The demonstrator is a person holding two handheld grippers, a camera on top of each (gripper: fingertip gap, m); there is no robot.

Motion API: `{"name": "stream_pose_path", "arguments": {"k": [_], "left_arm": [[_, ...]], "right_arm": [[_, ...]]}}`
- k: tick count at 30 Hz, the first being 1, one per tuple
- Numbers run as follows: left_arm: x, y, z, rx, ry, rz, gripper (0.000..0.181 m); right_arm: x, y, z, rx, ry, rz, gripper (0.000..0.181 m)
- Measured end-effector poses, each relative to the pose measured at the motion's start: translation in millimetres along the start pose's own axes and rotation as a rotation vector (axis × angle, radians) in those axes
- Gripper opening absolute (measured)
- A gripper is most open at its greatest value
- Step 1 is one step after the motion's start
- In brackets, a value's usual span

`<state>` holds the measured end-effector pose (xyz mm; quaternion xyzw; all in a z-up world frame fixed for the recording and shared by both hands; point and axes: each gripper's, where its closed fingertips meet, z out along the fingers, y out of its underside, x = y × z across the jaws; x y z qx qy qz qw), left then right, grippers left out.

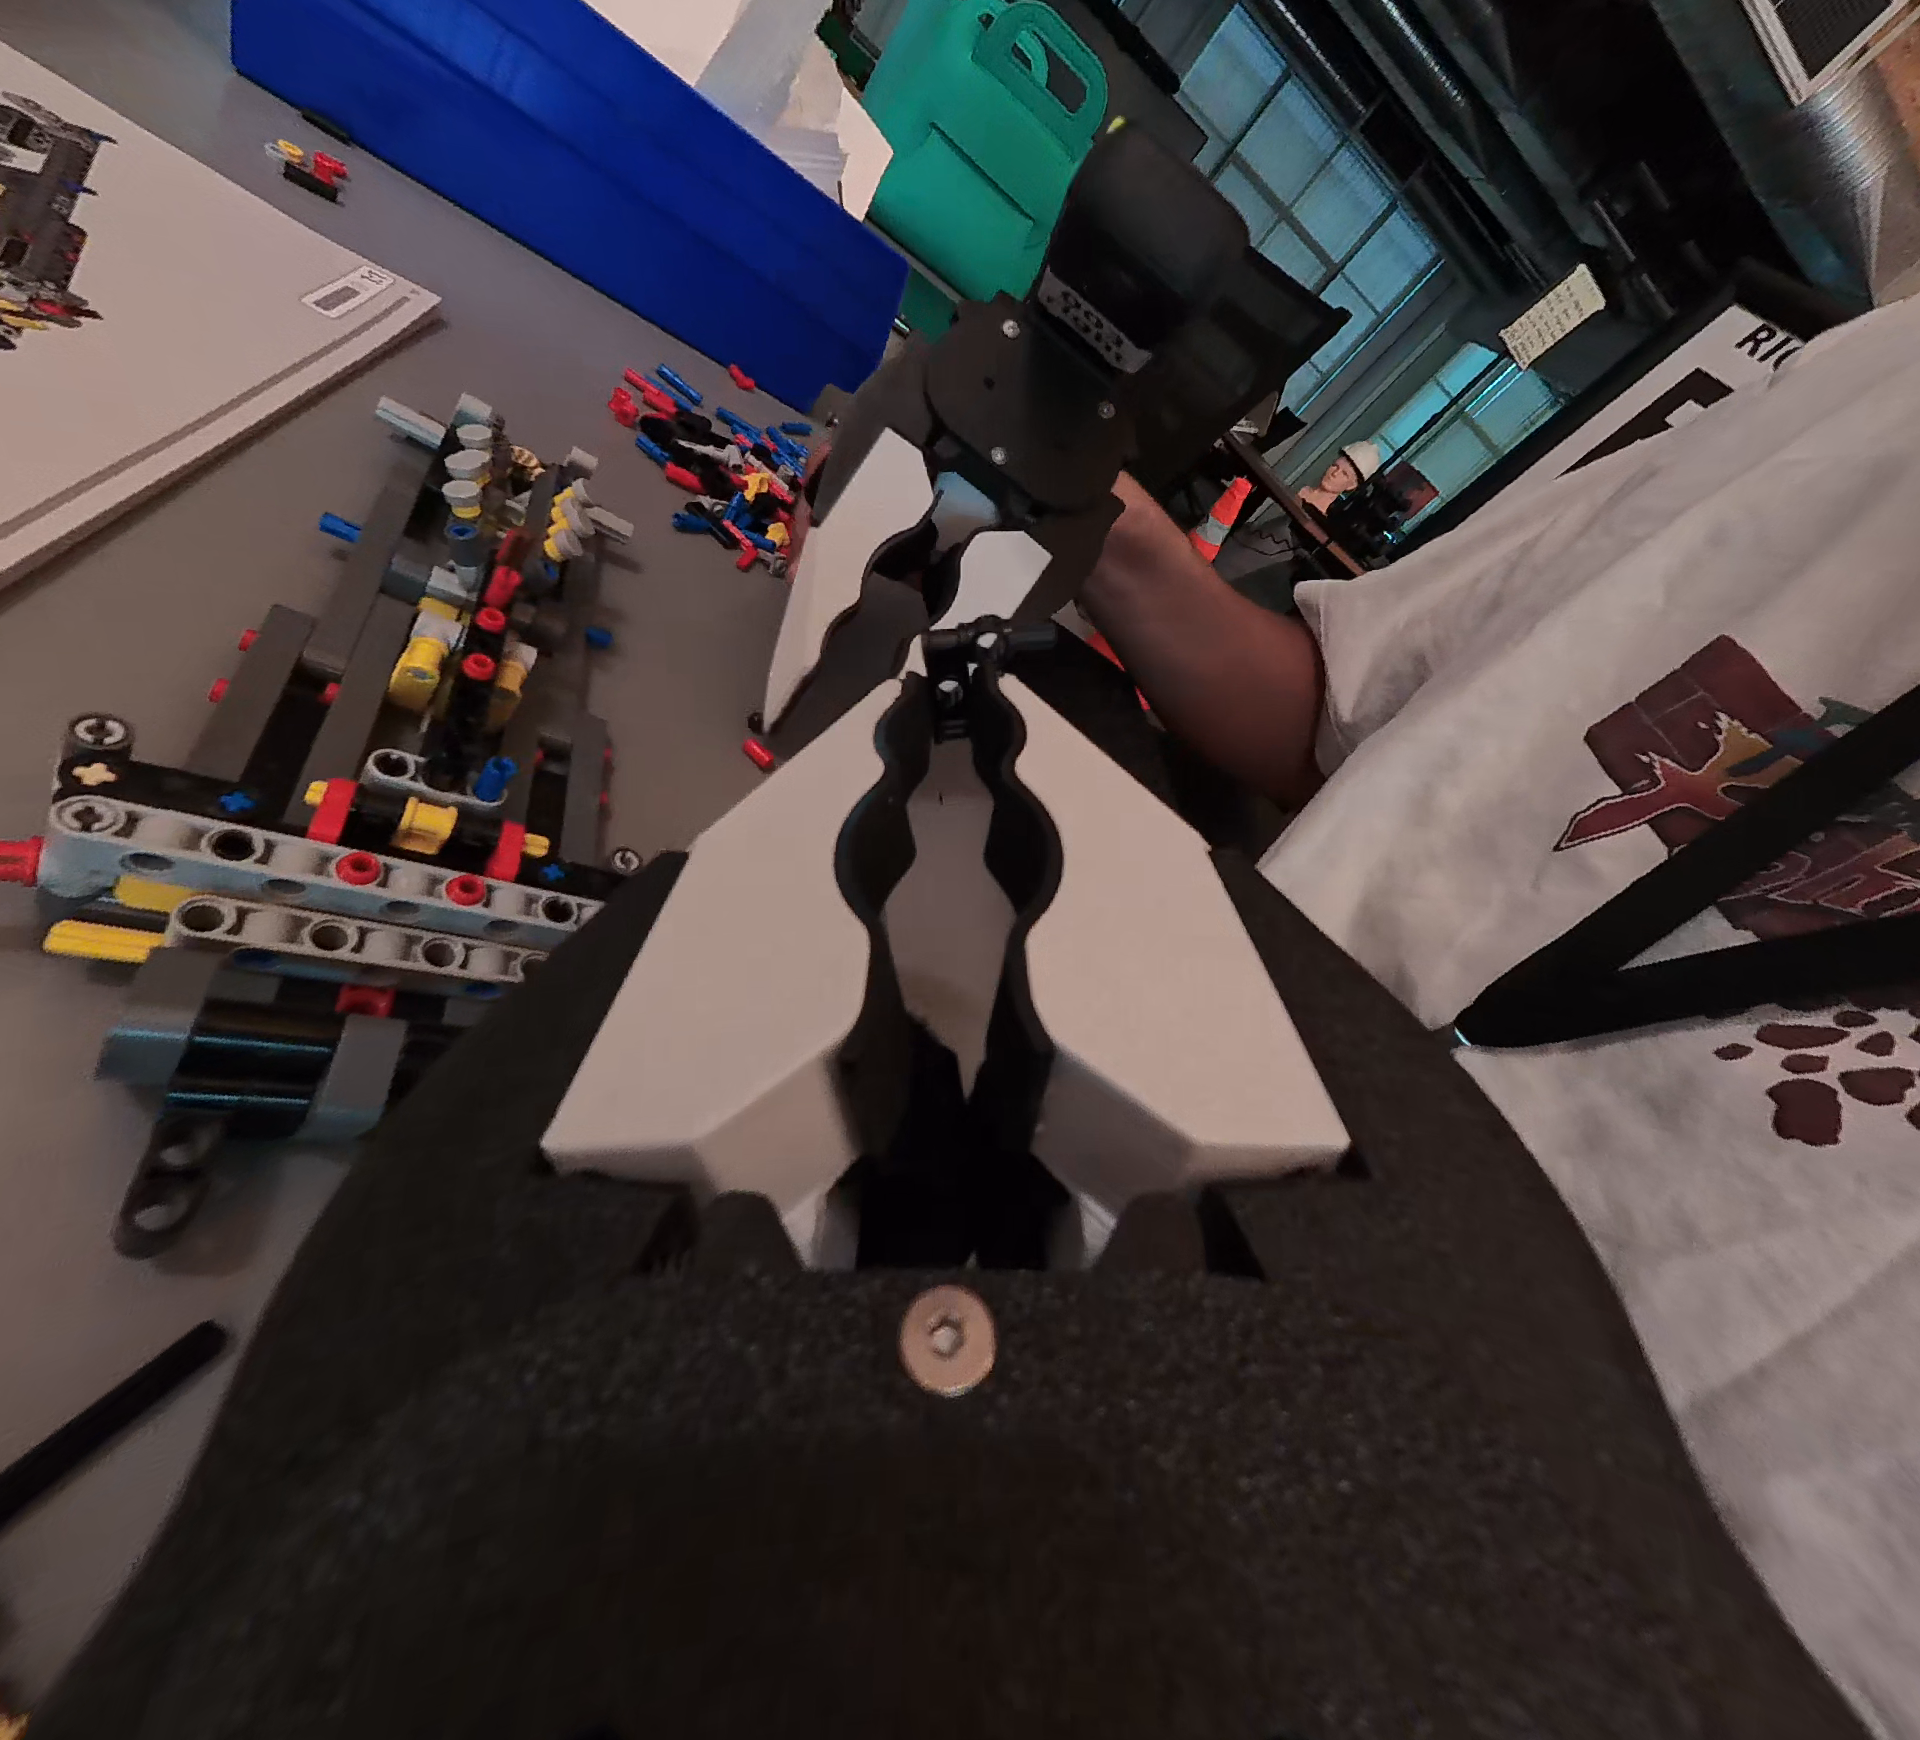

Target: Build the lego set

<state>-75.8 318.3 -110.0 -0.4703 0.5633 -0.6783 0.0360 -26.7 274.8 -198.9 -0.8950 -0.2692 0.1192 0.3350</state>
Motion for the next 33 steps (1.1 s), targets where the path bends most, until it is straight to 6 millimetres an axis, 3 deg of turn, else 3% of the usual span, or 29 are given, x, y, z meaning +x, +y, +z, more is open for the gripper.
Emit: {"name": "stream_pose_path", "arguments": {"k": [4,15,31,33], "left_arm": [[2.1,-0.9,-0.2,-0.002,0.004,0.008,0.006],[5.5,2.8,2.0,-0.022,0.017,0.011,0.006],[-3.2,9.9,4.9,-0.064,-0.050,0.055,0.006],[-7.6,12.8,5.5,-0.087,-0.094,0.081,0.006]], "right_arm": [[3.9,5.3,5.1,-0.026,0.053,-0.012,0.016],[0.8,-5.9,14.6,0.045,0.040,0.026,0.011],[5.7,-5.2,12.9,0.074,0.142,0.006,0.004],[3.0,-18.5,3.8,0.152,0.141,-0.013,0.004]]}}
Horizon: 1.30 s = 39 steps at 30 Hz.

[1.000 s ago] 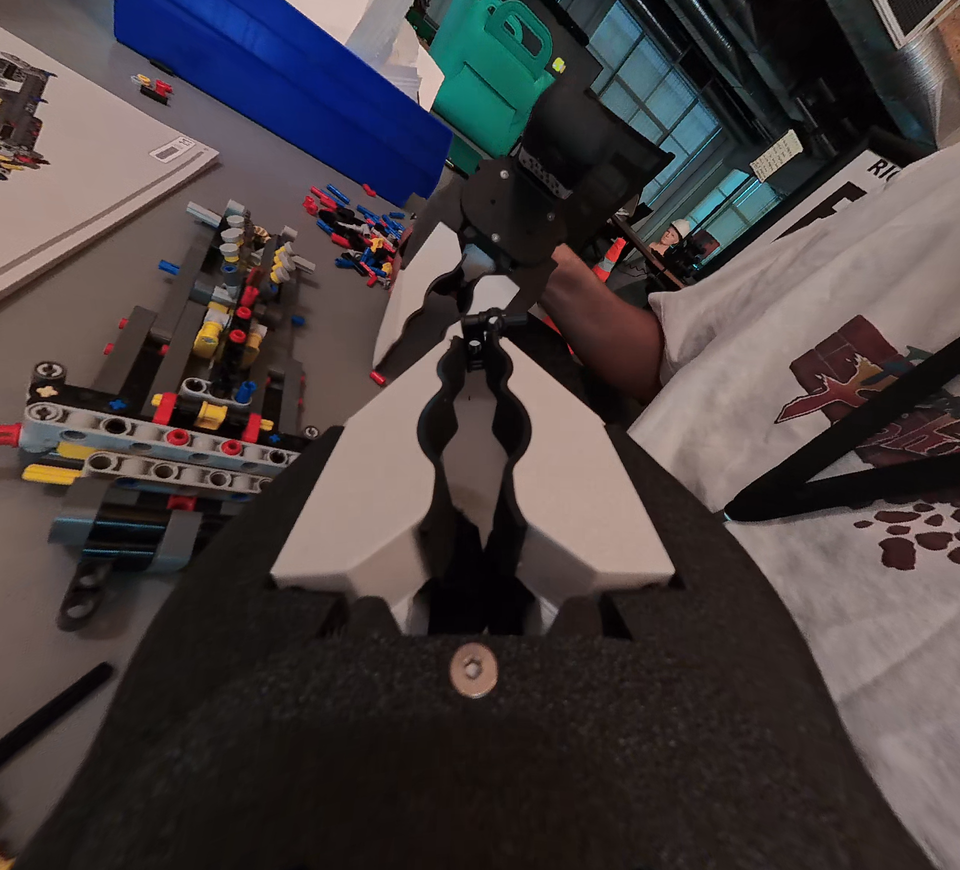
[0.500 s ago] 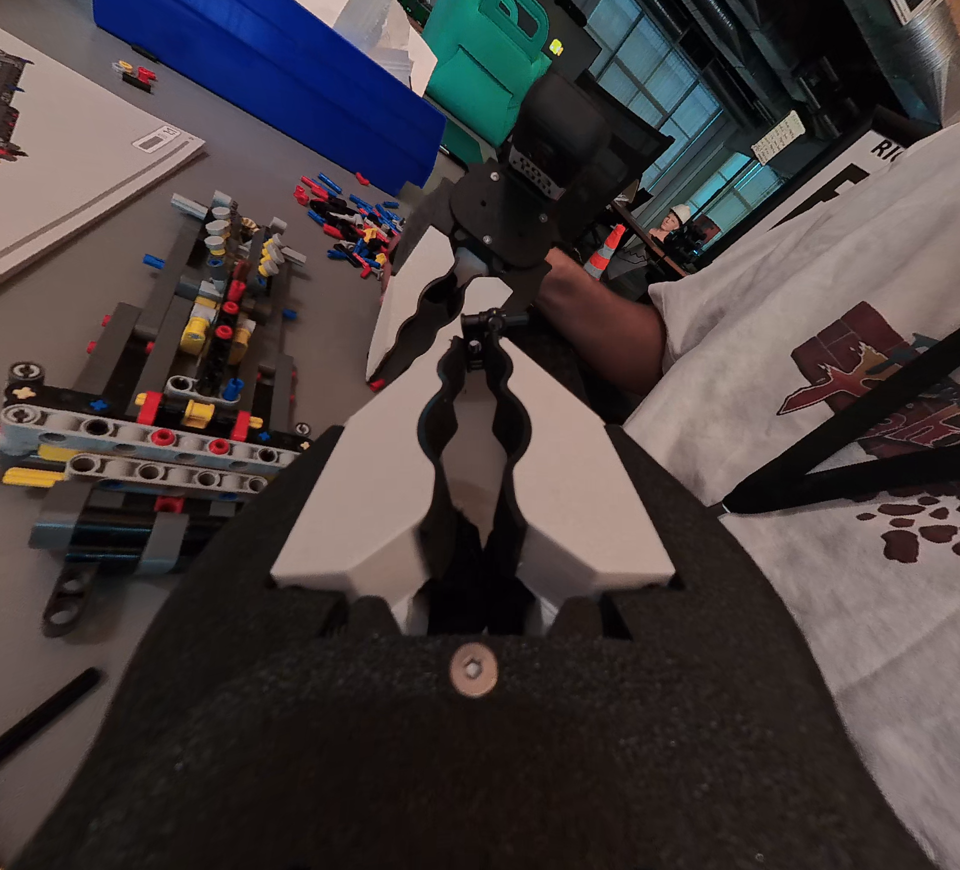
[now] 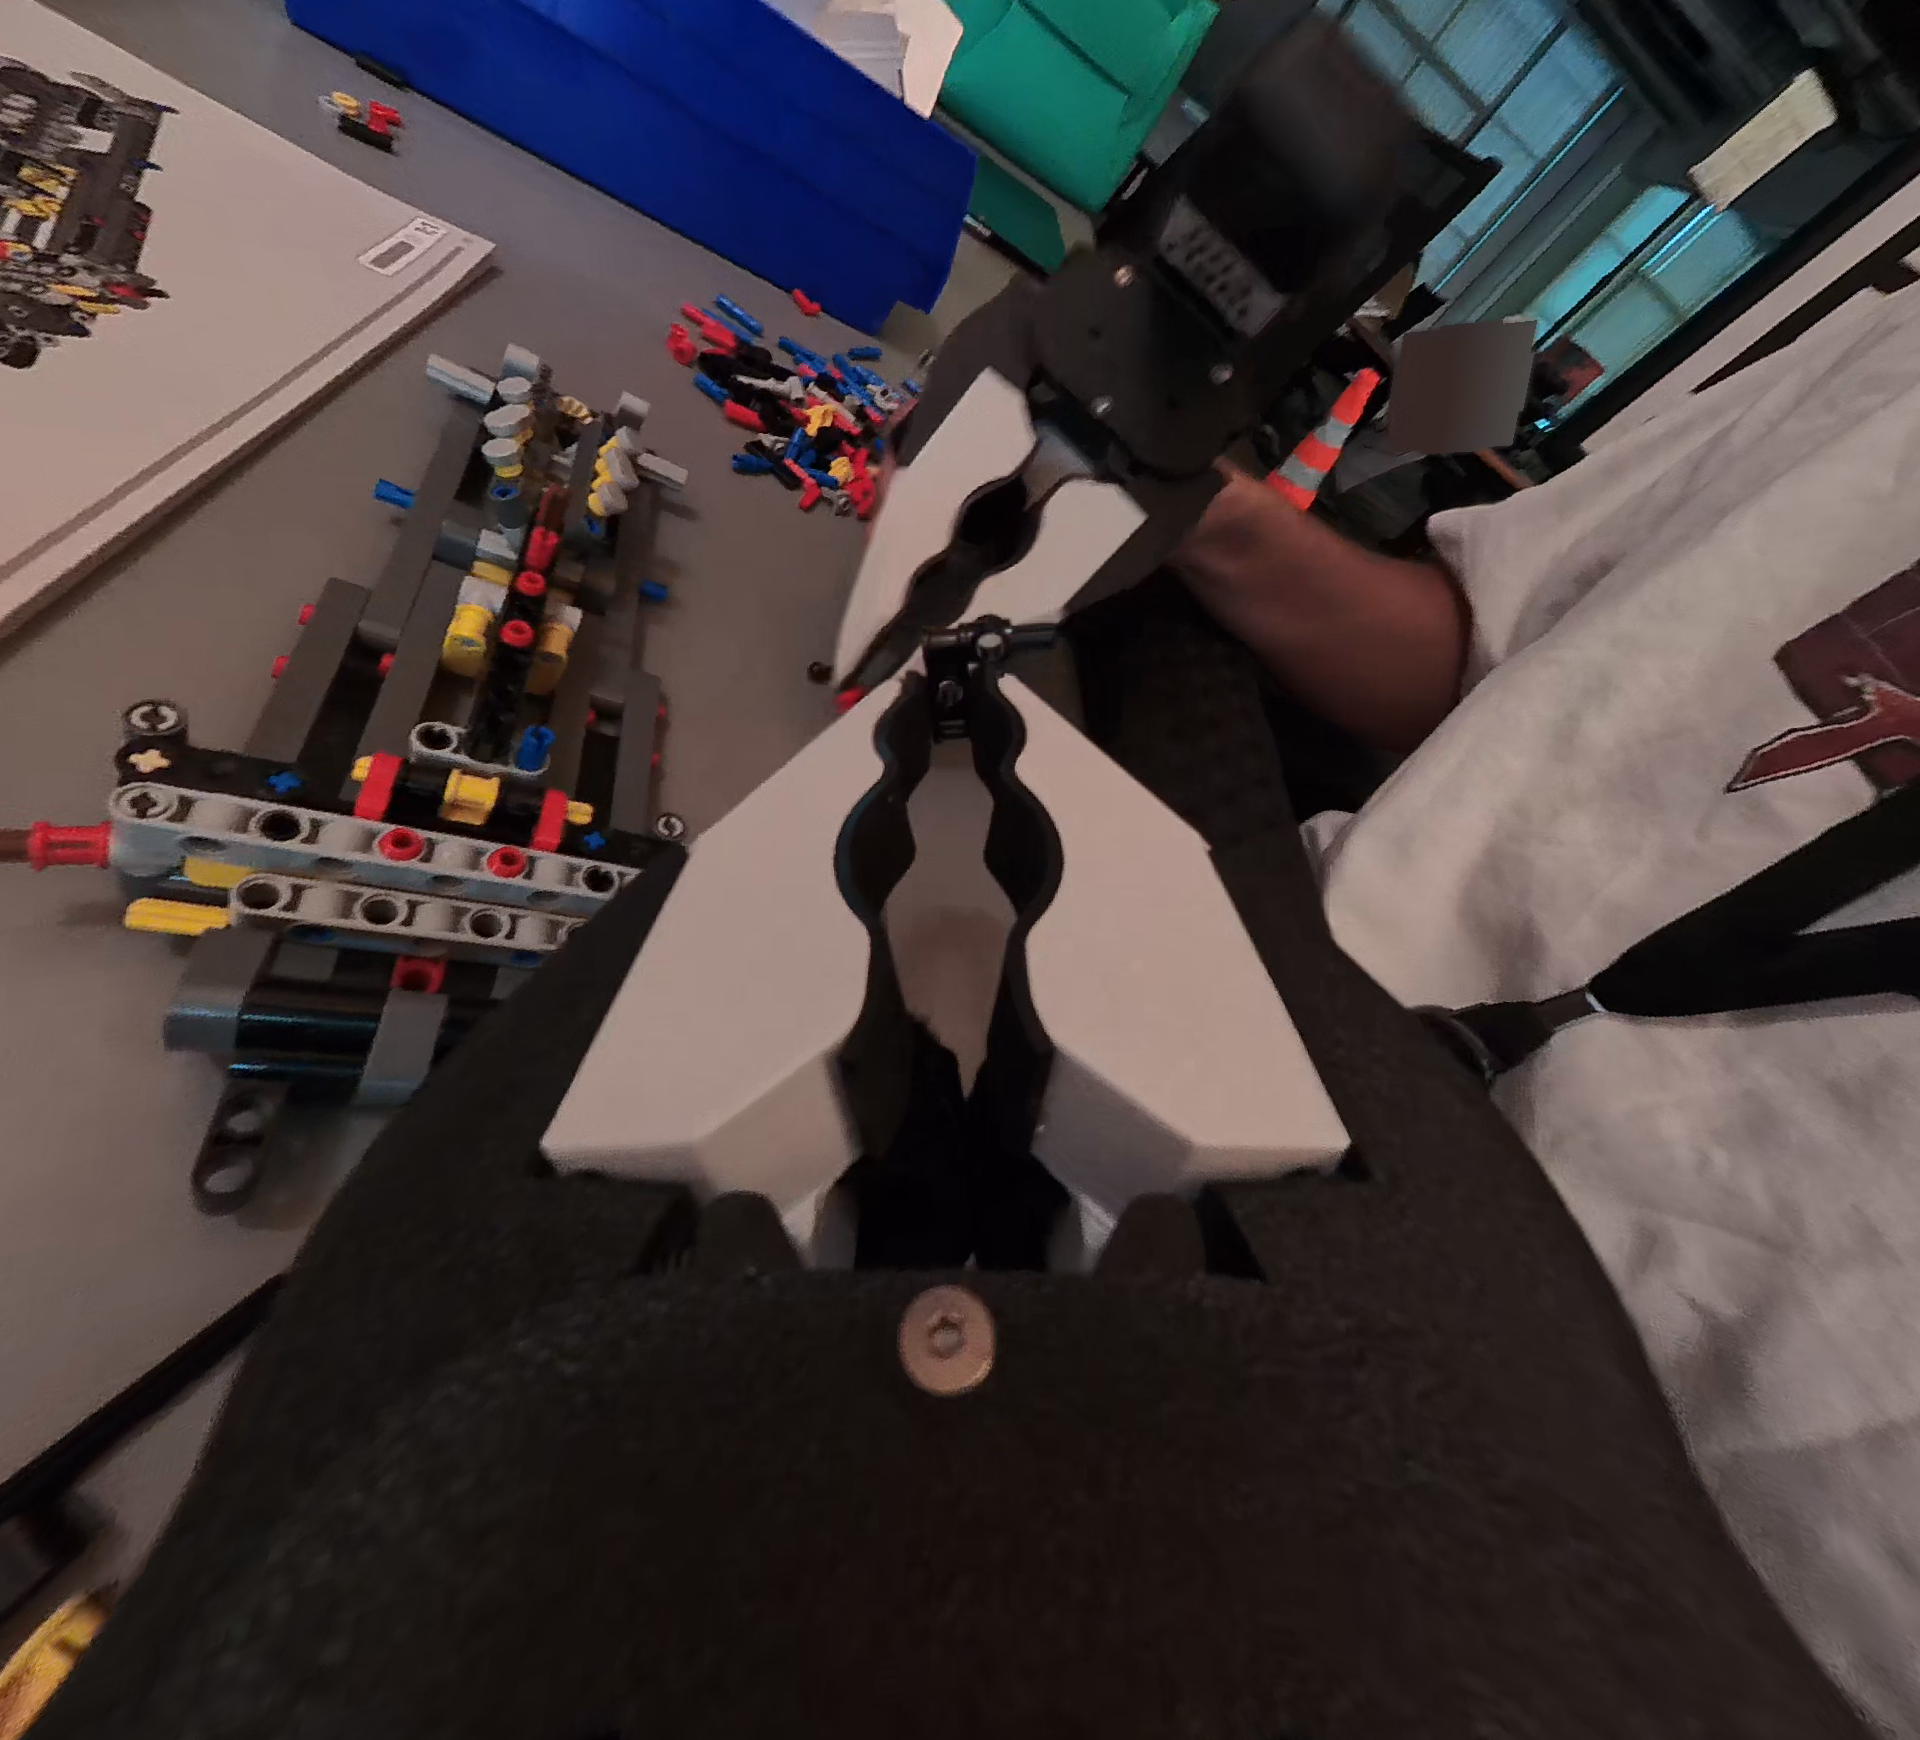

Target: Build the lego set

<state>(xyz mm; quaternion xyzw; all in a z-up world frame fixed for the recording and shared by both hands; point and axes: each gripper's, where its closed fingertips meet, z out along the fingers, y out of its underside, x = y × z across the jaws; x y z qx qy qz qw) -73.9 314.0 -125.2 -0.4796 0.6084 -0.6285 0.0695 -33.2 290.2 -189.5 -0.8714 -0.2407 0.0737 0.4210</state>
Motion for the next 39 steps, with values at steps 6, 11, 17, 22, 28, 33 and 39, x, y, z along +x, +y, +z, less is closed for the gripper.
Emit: {"name": "stream_pose_path", "arguments": {"k": [6,11,17,22,28,33,39], "left_arm": [[17.6,-10.1,5.1,0.050,-0.020,-0.002,0.006],[34.3,-15.8,6.5,0.135,0.040,-0.053,0.006],[31.5,-14.1,5.9,0.166,-0.023,0.072,0.006],[46.9,-16.2,8.2,0.175,-0.089,0.418,0.006],[65.2,-20.0,14.2,0.212,-0.073,0.537,0.006],[72.9,-23.7,13.6,0.261,-0.055,0.557,0.007],[69.1,-22.3,16.8,0.244,-0.056,0.564,0.007]], "right_arm": [[-1.1,-61.4,-44.0,0.364,0.090,-0.074,0.004],[-5.2,-50.4,-37.8,0.378,0.119,-0.120,0.004],[-15.1,-47.8,-35.6,0.314,-0.041,0.053,0.004],[-30.8,-74.7,-52.9,0.238,-0.117,-0.129,0.004],[-47.3,-93.8,-60.4,0.163,-0.212,-0.257,0.004],[-52.4,-96.8,-64.9,0.170,-0.251,-0.248,0.004],[-52.1,-94.8,-67.4,0.165,-0.232,-0.252,0.004]]}}
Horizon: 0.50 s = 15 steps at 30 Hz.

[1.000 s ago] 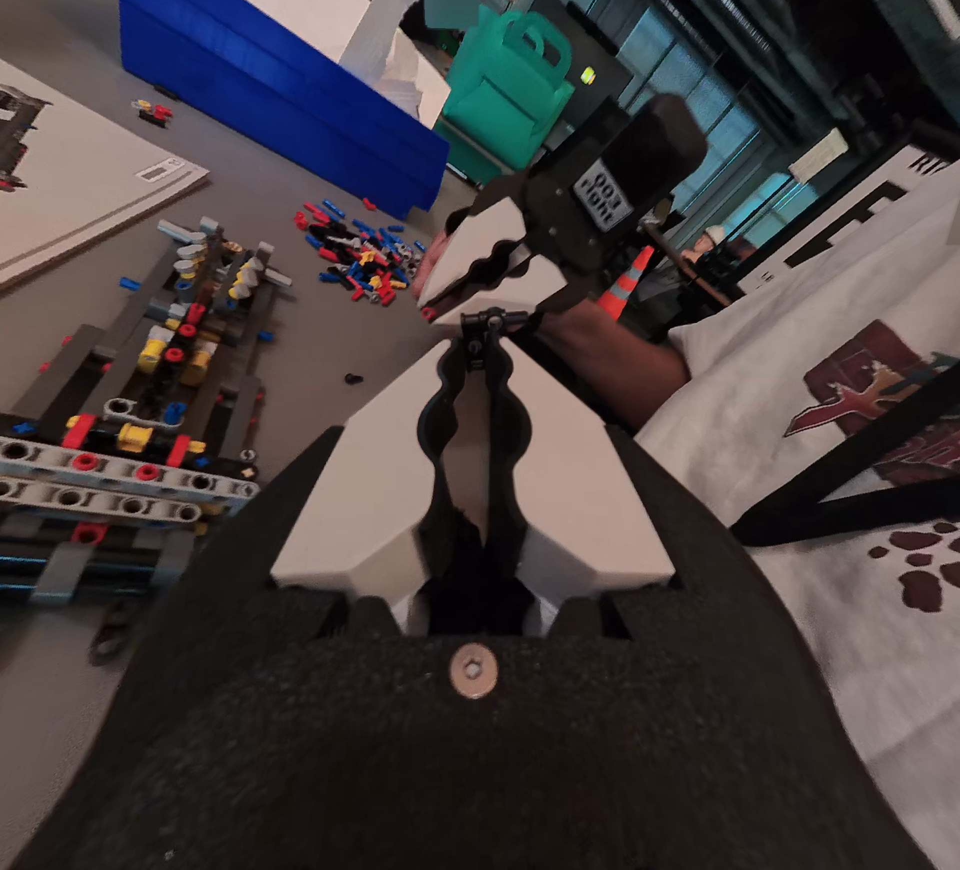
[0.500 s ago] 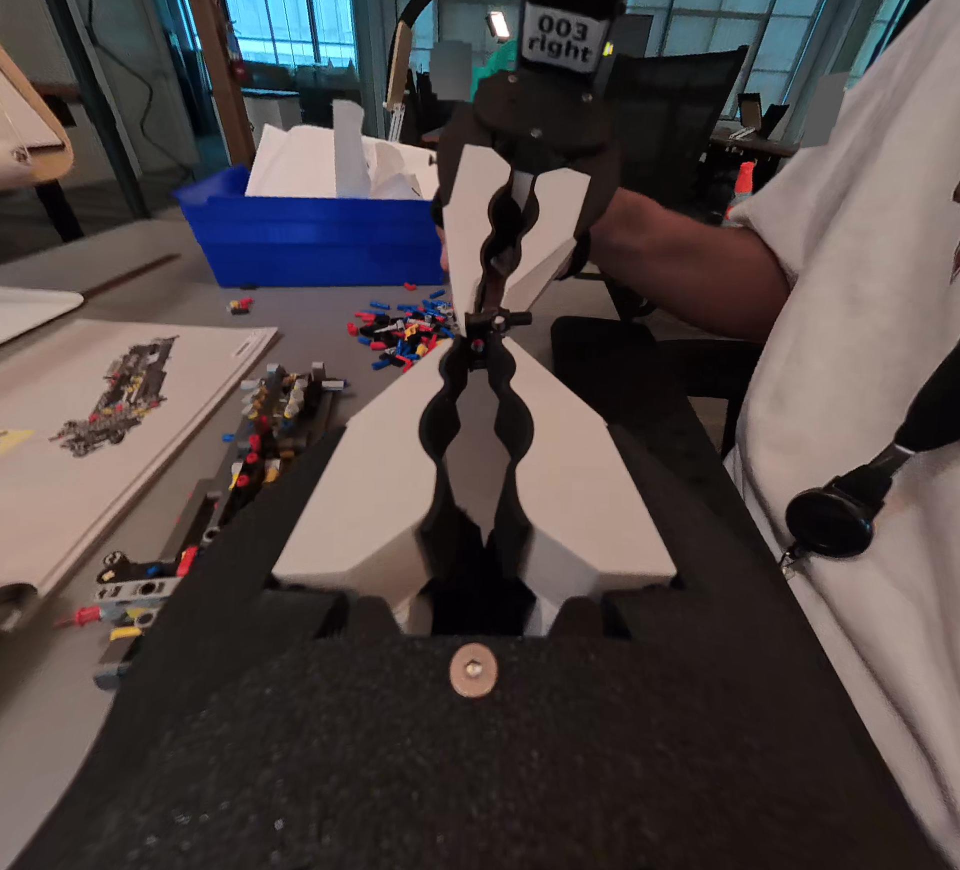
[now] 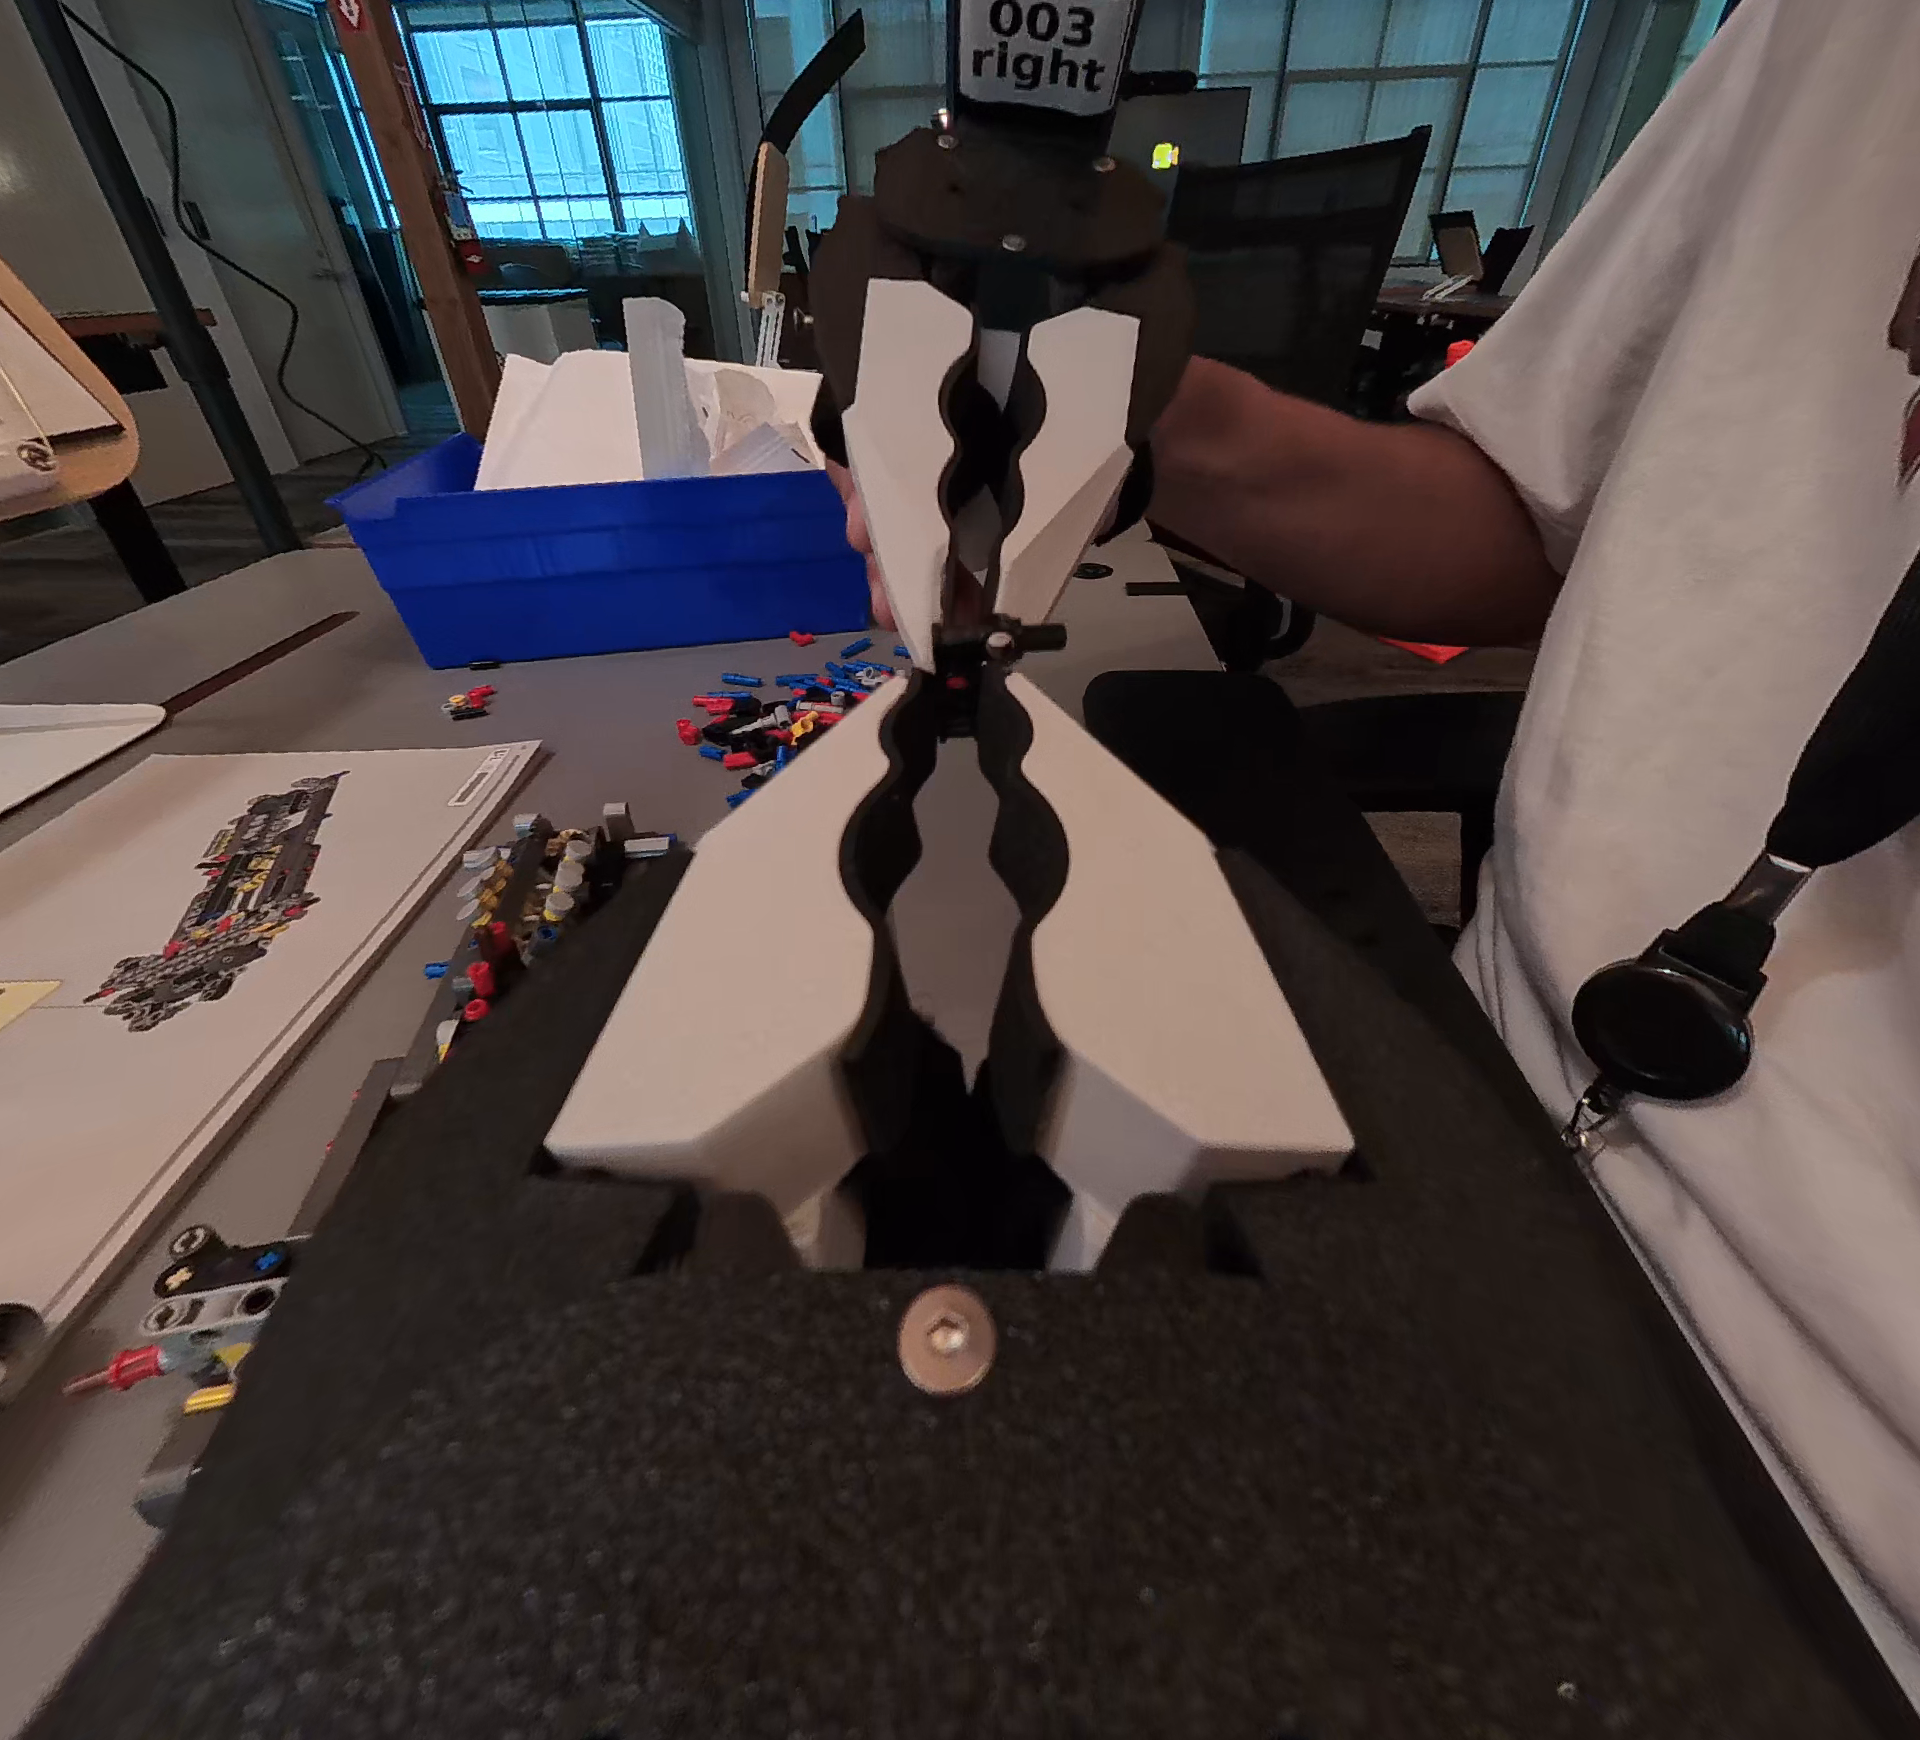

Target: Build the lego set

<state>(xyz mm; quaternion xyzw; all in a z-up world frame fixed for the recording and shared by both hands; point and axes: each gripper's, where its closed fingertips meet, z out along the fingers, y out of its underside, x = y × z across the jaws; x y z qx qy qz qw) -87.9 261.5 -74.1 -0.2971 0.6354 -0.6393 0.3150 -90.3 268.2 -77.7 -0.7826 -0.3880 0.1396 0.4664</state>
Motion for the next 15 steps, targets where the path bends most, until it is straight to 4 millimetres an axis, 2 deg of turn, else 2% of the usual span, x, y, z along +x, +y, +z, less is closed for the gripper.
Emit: {"name": "stream_pose_path", "arguments": {"k": [15], "left_arm": [[-3.6,4.4,3.3,-0.022,-0.026,0.024,0.007]], "right_arm": [[3.4,1.8,-1.4,0.003,0.009,0.004,0.003]]}}
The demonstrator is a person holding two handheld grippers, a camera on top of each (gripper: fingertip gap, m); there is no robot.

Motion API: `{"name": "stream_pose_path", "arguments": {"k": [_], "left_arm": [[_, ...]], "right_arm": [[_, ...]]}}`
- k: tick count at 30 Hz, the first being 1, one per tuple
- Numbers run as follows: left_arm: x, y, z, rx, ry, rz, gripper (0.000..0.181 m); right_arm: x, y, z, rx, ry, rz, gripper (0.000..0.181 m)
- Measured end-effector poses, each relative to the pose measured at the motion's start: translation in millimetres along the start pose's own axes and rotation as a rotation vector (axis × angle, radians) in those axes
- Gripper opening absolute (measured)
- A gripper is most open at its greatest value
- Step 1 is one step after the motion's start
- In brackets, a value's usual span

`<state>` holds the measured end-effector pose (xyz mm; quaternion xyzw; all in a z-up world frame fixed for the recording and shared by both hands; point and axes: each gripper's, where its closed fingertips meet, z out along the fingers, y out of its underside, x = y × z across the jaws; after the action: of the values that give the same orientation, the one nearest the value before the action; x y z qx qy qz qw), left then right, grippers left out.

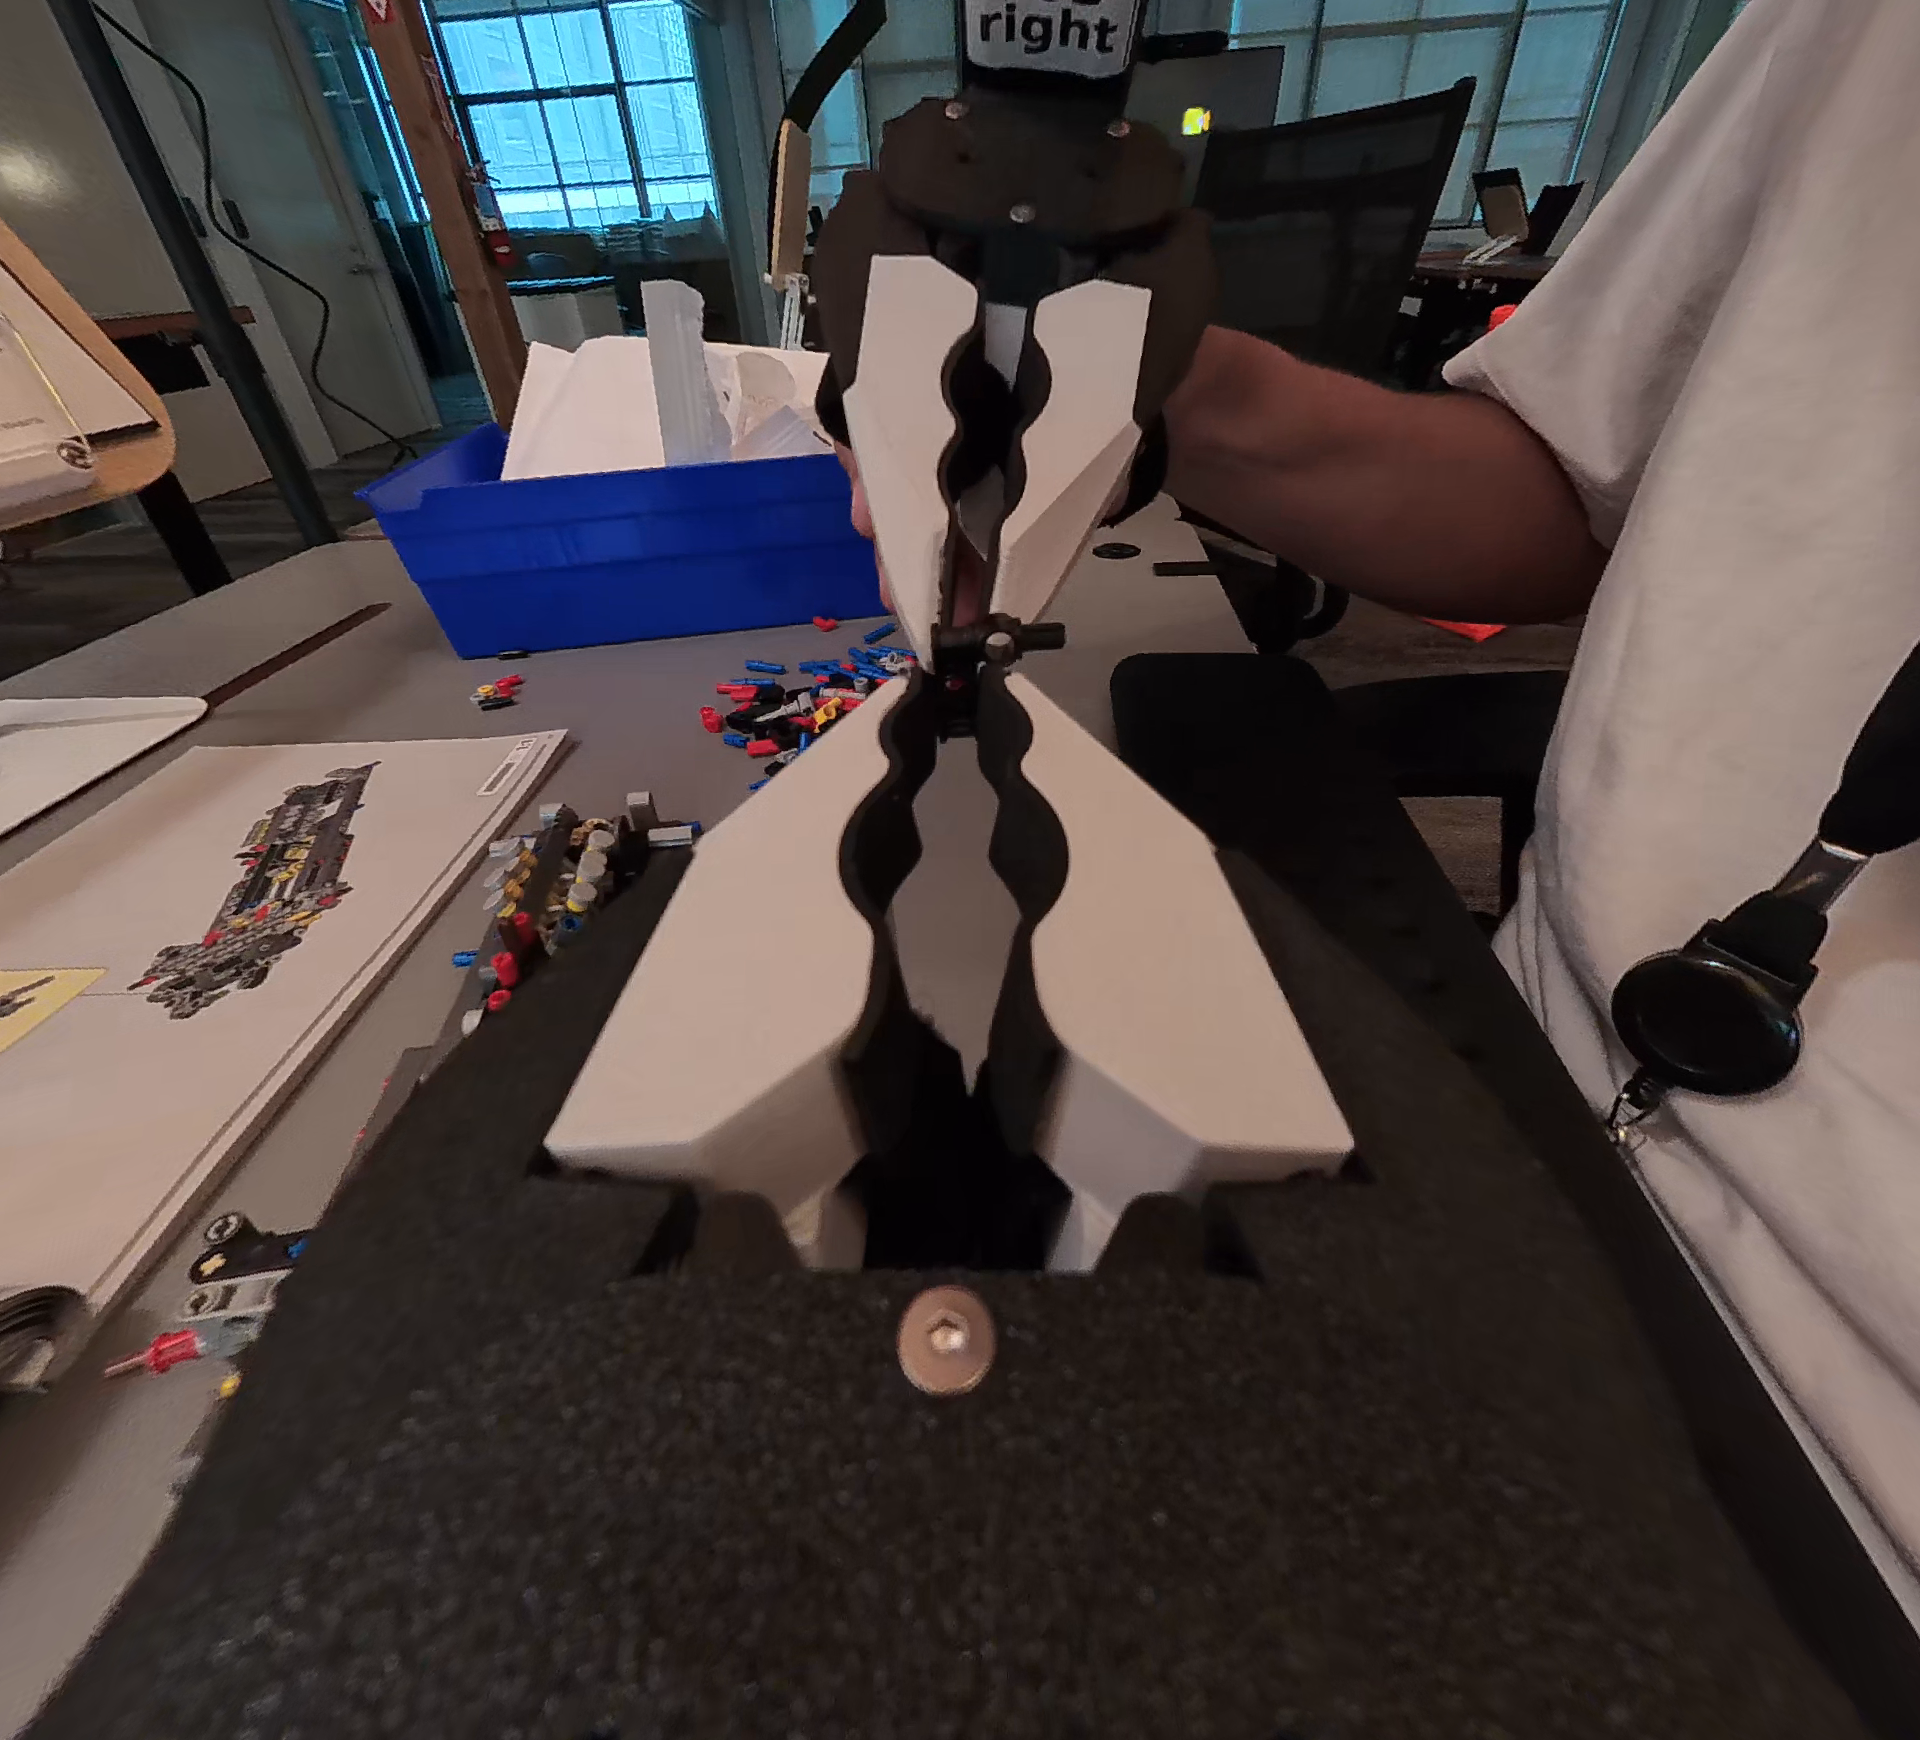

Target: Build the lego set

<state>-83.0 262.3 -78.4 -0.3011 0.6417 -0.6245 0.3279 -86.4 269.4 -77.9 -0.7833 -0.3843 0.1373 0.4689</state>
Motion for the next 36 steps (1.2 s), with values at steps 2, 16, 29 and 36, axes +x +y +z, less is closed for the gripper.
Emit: {"name": "stream_pose_path", "arguments": {"k": [2,16,29,36], "left_arm": [[0.3,-0.5,-0.5,0.009,0.008,-0.022,0.007],[-2.2,8.6,0.3,-0.053,-0.017,0.023,0.007],[-6.3,34.8,4.4,-0.253,-0.070,0.281,0.007],[-4.9,43.2,-1.2,-0.279,-0.043,0.257,0.006]], "right_arm": [[-0.2,-0.6,0.4,0.007,-0.003,0.007,0.003],[1.2,6.7,5.5,-0.022,0.026,0.021,0.003],[0.8,31.0,15.4,-0.035,-0.051,0.175,0.003],[-1.1,45.7,21.5,-0.105,-0.038,0.133,0.003]]}}
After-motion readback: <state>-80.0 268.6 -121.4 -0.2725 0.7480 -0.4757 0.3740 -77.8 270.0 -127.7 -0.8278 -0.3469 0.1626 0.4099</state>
